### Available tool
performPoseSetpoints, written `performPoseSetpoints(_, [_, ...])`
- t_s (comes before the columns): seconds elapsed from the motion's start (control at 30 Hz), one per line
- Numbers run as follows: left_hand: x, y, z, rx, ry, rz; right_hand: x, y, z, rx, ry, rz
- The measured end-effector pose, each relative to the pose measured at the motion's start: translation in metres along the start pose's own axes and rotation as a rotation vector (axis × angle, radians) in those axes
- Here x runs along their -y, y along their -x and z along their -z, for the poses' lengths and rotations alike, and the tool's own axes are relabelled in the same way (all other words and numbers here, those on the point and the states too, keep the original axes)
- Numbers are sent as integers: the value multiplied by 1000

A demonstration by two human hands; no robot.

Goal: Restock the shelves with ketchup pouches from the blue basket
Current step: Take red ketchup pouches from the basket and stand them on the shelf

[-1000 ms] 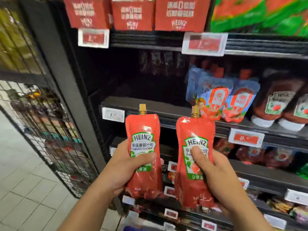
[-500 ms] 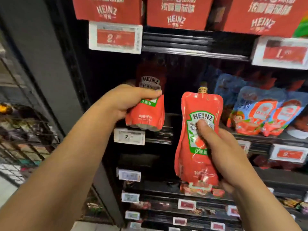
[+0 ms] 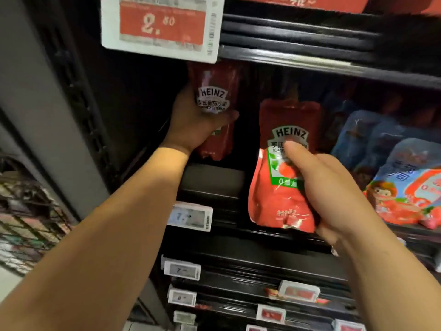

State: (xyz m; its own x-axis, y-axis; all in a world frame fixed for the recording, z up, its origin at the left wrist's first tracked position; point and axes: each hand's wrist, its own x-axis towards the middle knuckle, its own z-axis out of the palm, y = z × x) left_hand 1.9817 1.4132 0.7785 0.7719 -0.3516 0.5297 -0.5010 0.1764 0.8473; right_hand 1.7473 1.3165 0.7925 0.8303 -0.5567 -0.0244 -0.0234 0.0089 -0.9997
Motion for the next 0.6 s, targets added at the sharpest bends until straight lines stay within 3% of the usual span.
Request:
performPoseSetpoints(0.13, [14,-4,-1,-44,-11,-11,10,-48,-7,-143,67,28])
performPoseSetpoints(0.33, [20,-7,0,-105,-43,-5,23,-122,-26,-32,178,133])
performPoseSetpoints(0.6, [27,-11,3,-210,-102,-111,11,-187,-46,-144,130,246])
